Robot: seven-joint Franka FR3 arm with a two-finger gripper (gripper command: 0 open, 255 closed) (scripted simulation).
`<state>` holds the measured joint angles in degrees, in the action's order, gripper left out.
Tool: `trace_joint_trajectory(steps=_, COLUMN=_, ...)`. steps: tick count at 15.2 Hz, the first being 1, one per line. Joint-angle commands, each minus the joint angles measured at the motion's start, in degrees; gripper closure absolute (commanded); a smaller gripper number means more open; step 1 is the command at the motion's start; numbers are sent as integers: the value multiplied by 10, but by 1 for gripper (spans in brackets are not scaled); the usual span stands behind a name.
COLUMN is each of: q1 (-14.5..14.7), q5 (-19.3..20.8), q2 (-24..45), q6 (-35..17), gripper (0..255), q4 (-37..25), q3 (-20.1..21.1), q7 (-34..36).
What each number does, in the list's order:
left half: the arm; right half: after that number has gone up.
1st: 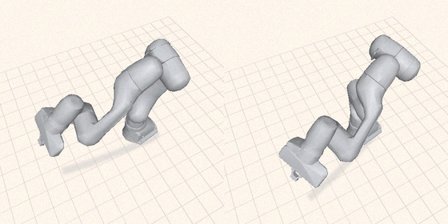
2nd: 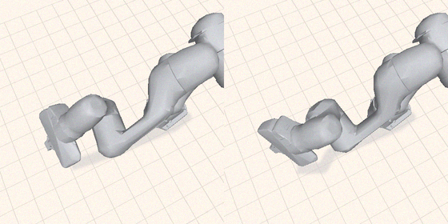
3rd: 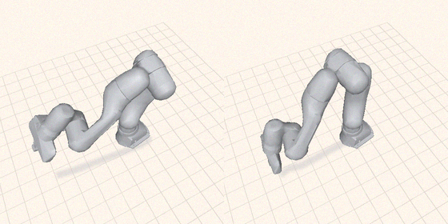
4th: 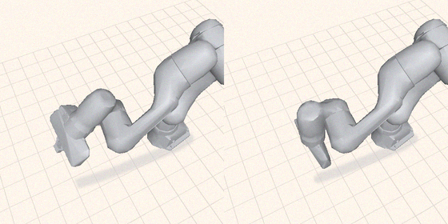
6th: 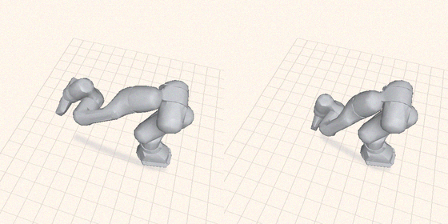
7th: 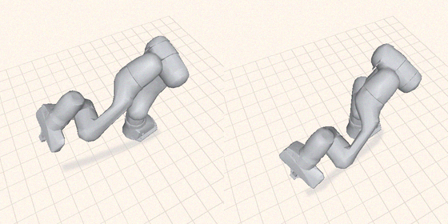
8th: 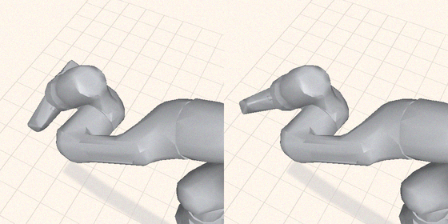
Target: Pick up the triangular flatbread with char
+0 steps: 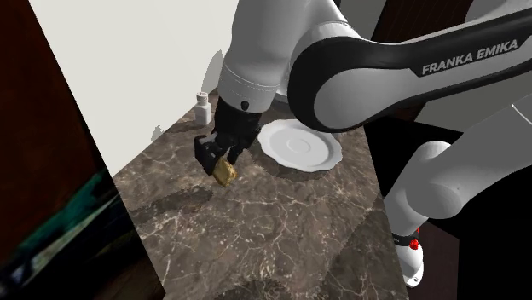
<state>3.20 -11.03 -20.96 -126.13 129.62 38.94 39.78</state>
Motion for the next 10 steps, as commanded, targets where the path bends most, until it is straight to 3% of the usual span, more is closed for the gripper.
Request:
trace_joint_trajectory(steps=1, q1=1, q5=-1, q2=-6, q6=17, gripper=255, q4=-11, q3=-5, q7=-3)
trace_joint_trajectory(steps=10, q1=0, q5=-1, q2=-15, q6=73, gripper=255, q4=-59, q3=-17, q7=-6)
